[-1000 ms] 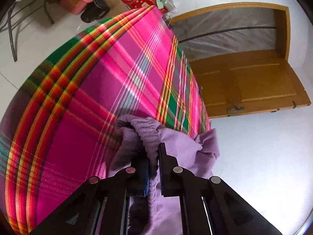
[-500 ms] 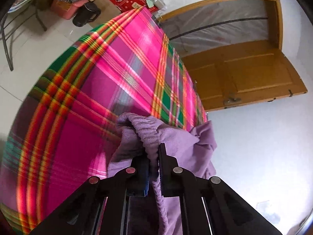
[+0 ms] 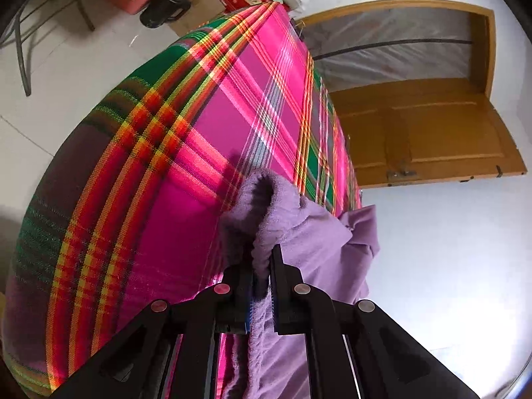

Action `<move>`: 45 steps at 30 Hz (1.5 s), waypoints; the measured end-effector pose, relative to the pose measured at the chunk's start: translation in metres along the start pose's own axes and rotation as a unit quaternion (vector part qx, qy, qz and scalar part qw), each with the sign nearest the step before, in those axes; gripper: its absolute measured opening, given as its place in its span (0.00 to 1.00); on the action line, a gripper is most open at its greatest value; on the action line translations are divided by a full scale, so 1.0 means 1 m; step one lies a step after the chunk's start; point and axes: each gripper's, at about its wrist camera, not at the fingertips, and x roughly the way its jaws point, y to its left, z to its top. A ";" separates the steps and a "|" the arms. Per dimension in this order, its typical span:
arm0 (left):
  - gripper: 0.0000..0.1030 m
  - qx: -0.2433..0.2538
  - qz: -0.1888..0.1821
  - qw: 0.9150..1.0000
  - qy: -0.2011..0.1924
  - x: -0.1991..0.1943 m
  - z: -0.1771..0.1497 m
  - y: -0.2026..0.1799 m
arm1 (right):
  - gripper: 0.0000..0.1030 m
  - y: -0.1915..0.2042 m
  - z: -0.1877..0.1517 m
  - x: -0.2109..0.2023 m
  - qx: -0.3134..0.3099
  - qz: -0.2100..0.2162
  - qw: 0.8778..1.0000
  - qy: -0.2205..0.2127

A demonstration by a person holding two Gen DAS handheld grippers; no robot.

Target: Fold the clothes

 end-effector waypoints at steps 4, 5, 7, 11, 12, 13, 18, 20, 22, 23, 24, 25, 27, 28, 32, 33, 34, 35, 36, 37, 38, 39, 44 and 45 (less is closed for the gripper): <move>0.12 -0.009 0.002 1.000 -0.003 -0.005 -0.005 0.001 | 0.09 0.005 -0.008 -0.005 0.006 0.000 1.000 -0.004; 0.13 -0.008 0.006 1.000 -0.006 -0.009 -0.008 0.000 | 0.09 0.005 -0.009 -0.006 0.008 -0.001 1.000 -0.006; 0.17 -0.007 0.015 1.000 -0.013 -0.015 -0.013 -0.001 | 0.10 0.003 -0.009 -0.008 0.018 0.001 1.000 -0.006; 0.23 -0.002 0.049 0.998 -0.036 -0.039 -0.034 -0.001 | 0.15 -0.002 -0.011 -0.014 0.038 0.012 0.999 -0.013; 0.23 -0.003 0.054 0.998 -0.044 -0.047 -0.041 0.001 | 0.16 -0.003 -0.012 -0.017 0.043 0.017 0.999 -0.018; 0.23 -0.004 0.055 0.997 -0.048 -0.052 -0.049 0.002 | 0.17 -0.003 -0.013 -0.023 0.046 0.022 0.998 -0.027; 0.24 0.007 0.055 0.997 -0.054 -0.069 -0.100 0.004 | 0.24 -0.009 -0.022 -0.057 0.061 0.027 0.995 -0.080; 0.32 0.010 0.061 0.997 -0.049 -0.071 -0.118 0.004 | 0.25 -0.013 -0.026 -0.068 0.067 0.026 0.993 -0.095; 0.42 0.008 0.063 0.997 -0.045 -0.073 -0.134 0.006 | 0.31 -0.013 -0.034 -0.074 0.067 0.022 0.993 -0.100; 0.42 0.007 0.064 0.997 -0.044 -0.075 -0.142 0.006 | 0.35 -0.015 -0.038 -0.074 0.066 0.016 0.993 -0.098; 0.42 0.005 0.064 0.997 -0.043 -0.076 -0.147 0.007 | 0.36 -0.017 -0.041 -0.071 0.067 0.009 0.993 -0.096; 0.42 0.004 0.064 0.997 -0.043 -0.078 -0.153 0.009 | 0.37 -0.018 -0.044 -0.068 0.067 0.004 0.993 -0.093; 0.42 -0.002 0.065 0.997 -0.045 -0.083 -0.164 0.012 | 0.41 -0.014 -0.047 -0.067 0.059 0.000 0.994 -0.092; 0.42 -0.007 0.065 0.997 -0.046 -0.084 -0.168 0.014 | 0.43 -0.012 -0.047 -0.068 0.052 -0.001 0.994 -0.092; 0.44 -0.022 0.047 0.998 -0.044 -0.088 -0.183 0.021 | 0.49 0.011 -0.046 -0.061 0.002 -0.011 0.996 -0.083; 0.44 -0.024 0.044 0.998 -0.041 -0.088 -0.187 0.022 | 0.49 0.018 -0.044 -0.058 -0.014 -0.014 0.997 -0.080; 0.44 -0.026 0.041 0.998 -0.039 -0.088 -0.190 0.023 | 0.49 0.025 -0.043 -0.054 -0.029 -0.019 0.996 -0.077; 0.44 -0.028 0.040 0.998 -0.036 -0.089 -0.193 0.024 | 0.50 0.030 -0.043 -0.050 -0.042 -0.026 0.996 -0.073; 0.44 -0.030 0.040 0.998 -0.034 -0.089 -0.195 0.024 | 0.50 0.035 -0.043 -0.046 -0.056 -0.032 0.995 -0.070; 0.44 -0.032 0.040 0.998 -0.032 -0.090 -0.198 0.024 | 0.50 0.040 -0.043 -0.042 -0.068 -0.040 0.995 -0.065; 0.44 -0.034 0.039 0.998 -0.031 -0.092 -0.200 0.025 | 0.50 0.043 -0.043 -0.036 -0.078 -0.048 0.994 -0.057; 0.44 -0.035 0.038 0.998 -0.032 -0.093 -0.202 0.026 | 0.50 0.046 -0.043 -0.031 -0.088 -0.056 0.993 -0.048; 0.44 -0.051 0.026 0.998 -0.026 -0.091 -0.196 0.030 | 0.35 0.053 -0.037 -0.015 -0.106 -0.098 0.989 -0.029; 0.44 -0.052 0.025 0.998 -0.025 -0.089 -0.194 0.029 | 0.28 0.052 -0.035 -0.014 -0.106 -0.098 0.989 -0.029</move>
